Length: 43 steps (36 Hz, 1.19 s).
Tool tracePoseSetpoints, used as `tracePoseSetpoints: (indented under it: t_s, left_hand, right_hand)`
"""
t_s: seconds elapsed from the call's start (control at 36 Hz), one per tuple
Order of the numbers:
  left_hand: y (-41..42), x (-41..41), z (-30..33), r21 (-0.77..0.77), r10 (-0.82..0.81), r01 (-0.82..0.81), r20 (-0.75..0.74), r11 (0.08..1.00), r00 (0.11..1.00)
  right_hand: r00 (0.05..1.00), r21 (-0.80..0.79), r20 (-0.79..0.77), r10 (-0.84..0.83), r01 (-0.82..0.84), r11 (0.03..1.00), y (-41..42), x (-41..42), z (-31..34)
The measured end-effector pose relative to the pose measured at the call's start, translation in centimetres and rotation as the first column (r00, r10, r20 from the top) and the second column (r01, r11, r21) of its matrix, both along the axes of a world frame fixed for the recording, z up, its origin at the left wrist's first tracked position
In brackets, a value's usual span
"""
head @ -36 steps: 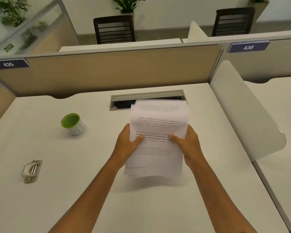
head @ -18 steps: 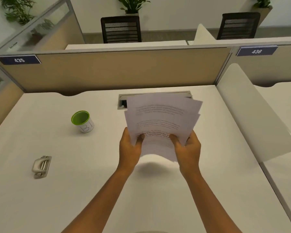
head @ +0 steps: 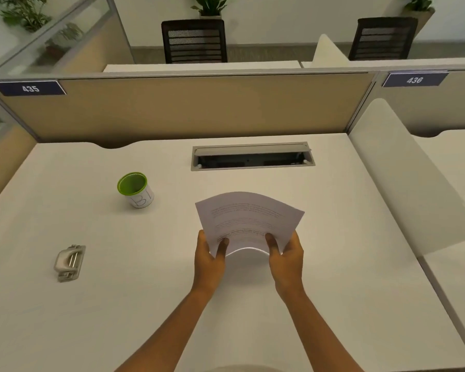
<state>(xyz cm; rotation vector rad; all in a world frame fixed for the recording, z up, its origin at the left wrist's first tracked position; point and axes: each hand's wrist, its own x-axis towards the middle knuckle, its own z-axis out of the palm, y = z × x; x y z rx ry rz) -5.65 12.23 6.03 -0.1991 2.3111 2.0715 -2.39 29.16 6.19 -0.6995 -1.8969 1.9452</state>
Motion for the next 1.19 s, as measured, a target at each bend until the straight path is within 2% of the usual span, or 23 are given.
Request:
tracePoseSetpoints:
  t_s: [0.11,0.19,0.25,0.36,0.42,0.47,0.53,0.64,0.78,0.86,0.92,0.97,1.19]
  left_hand:
    - [-0.2,0.0,-0.5,-0.002,0.018,-0.018,0.018,1.000,1.000]
    - [-0.7,-0.6,-0.5,-0.035,0.002,-0.003,-0.035,0.999,0.999]
    - [-1.4,-1.4,0.0,-0.091,-0.046,0.038,-0.088,0.995,0.995]
    - [-3.3,-3.4,1.3,-0.238,-0.192,0.135,-0.238,0.962,0.952]
    - [-4.2,-4.5,2.4,-0.320,-0.280,0.190,-0.263,0.928,0.923]
    - [-4.6,-5.3,3.7,-0.412,-0.387,0.259,-0.265,0.873,0.883]
    - [-4.8,-5.8,5.3,-0.483,-0.483,0.318,-0.266,0.816,0.834]
    - [-5.2,-6.4,8.3,-0.613,-0.578,0.325,-0.270,0.720,0.771]
    - [-9.1,-8.3,9.4,-0.457,-0.523,0.406,-0.164,0.792,0.836]
    - [-11.3,-8.5,8.0,-0.187,-0.368,0.350,-0.072,0.918,0.927]
    - [-11.5,-8.0,7.0,-0.029,-0.341,0.340,-0.045,0.940,0.939]
    - [-10.8,-7.2,6.4,0.049,-0.346,0.347,-0.038,0.936,0.938]
    - [-7.5,-4.5,2.1,0.056,-0.149,0.147,0.043,0.988,0.988]
  right_hand:
    - [0.999,0.017,0.043,0.016,-0.017,1.000,-0.2,0.0,-0.6]
    - [0.999,0.057,0.051,0.018,-0.021,0.998,0.8,-0.1,-0.3]
    - [0.999,0.143,0.032,-0.001,-0.003,0.990,2.0,-0.4,1.0]
    - [0.993,0.405,-0.115,-0.001,0.048,0.913,5.0,-1.2,5.3]
    - [0.989,0.519,-0.135,0.054,0.025,0.854,6.2,-1.6,7.5]
    - [0.986,0.586,-0.080,0.146,-0.072,0.807,6.6,-2.1,9.4]
    - [0.971,0.601,-0.025,0.239,-0.176,0.780,6.7,-2.6,10.6]
    - [0.917,0.611,-0.041,0.398,-0.292,0.736,7.8,-2.8,11.0]
    - [0.958,0.440,-0.070,0.280,-0.222,0.870,8.4,-1.7,10.1]
    - [0.973,0.335,-0.094,0.211,-0.169,0.927,8.4,-0.9,9.2]
    - [0.981,0.276,-0.093,0.171,-0.139,0.951,8.0,-0.6,8.8]
    - [0.986,0.219,-0.088,0.141,-0.118,0.969,7.5,-0.5,8.3]
    - [0.996,0.077,0.026,0.081,-0.082,0.994,5.1,0.1,4.8]
